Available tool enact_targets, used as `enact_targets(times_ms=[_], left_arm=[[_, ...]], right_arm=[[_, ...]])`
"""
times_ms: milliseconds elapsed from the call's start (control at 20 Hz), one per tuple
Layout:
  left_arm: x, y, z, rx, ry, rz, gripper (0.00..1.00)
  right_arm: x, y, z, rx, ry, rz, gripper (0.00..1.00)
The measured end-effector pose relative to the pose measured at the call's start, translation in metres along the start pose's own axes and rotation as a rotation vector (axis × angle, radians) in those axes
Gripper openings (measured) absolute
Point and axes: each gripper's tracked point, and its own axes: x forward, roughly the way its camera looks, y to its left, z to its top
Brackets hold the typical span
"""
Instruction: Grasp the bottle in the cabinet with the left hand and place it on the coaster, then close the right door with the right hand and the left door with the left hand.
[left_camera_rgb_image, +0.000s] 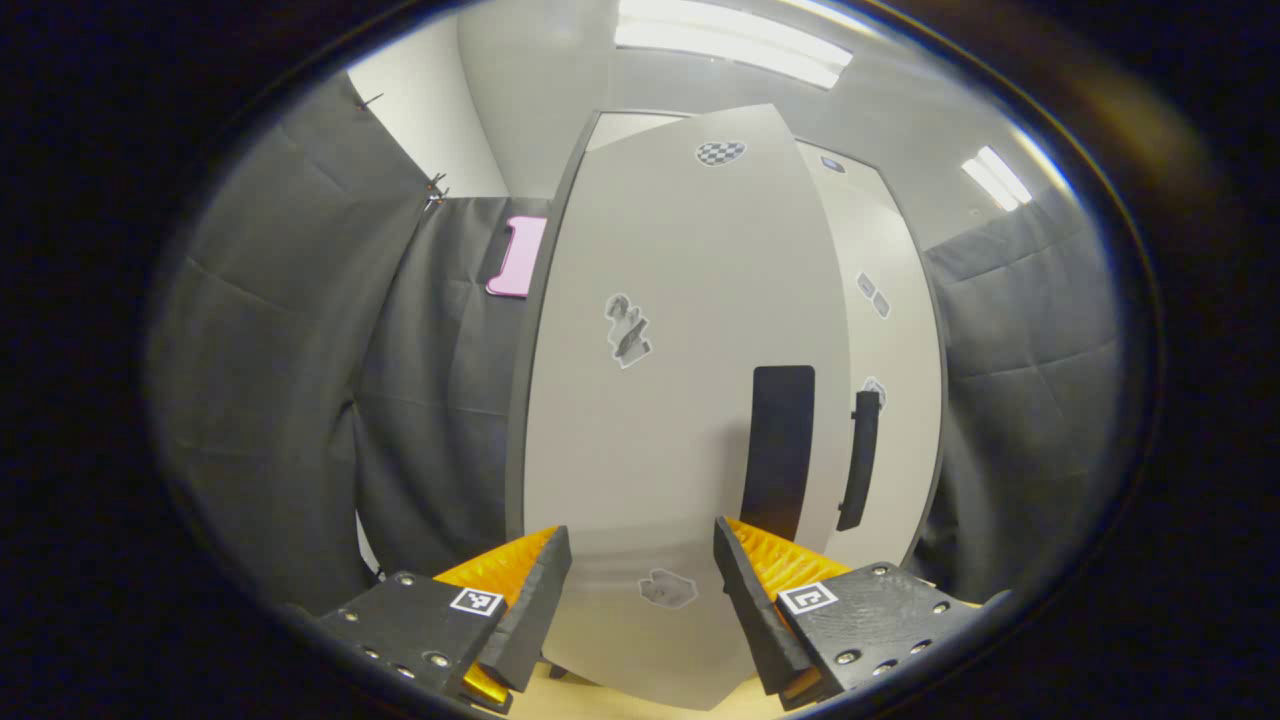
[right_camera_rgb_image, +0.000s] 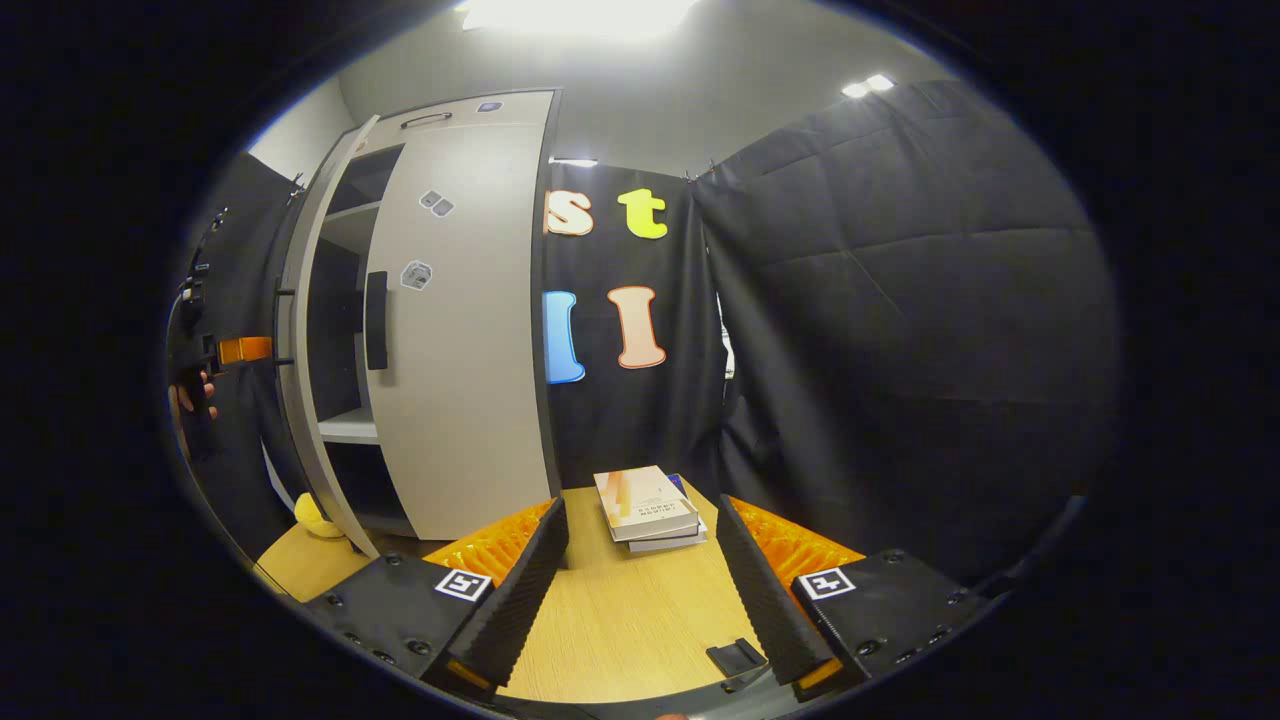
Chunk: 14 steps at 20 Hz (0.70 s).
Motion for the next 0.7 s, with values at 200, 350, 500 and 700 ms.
enact_targets(times_ms=[200,350,500,700], left_arm=[[0.006,-0.002,-0.003,-0.005,0.000,0.001,0.84],[0.005,-0.003,-0.009,-0.012,0.014,0.002,0.85],[0.005,-0.004,-0.012,-0.006,0.020,-0.001,0.83],[-0.007,-0.006,-0.010,0.026,0.011,0.005,0.84]], right_arm=[[-0.001,-0.002,-0.001,-0.004,0.005,-0.003,0.95],[-0.001,-0.002,-0.001,-0.004,0.006,0.001,0.95],[0.000,0.000,0.006,-0.018,-0.004,0.008,0.95],[0.000,0.005,0.016,-0.023,-0.019,0.030,0.92]])
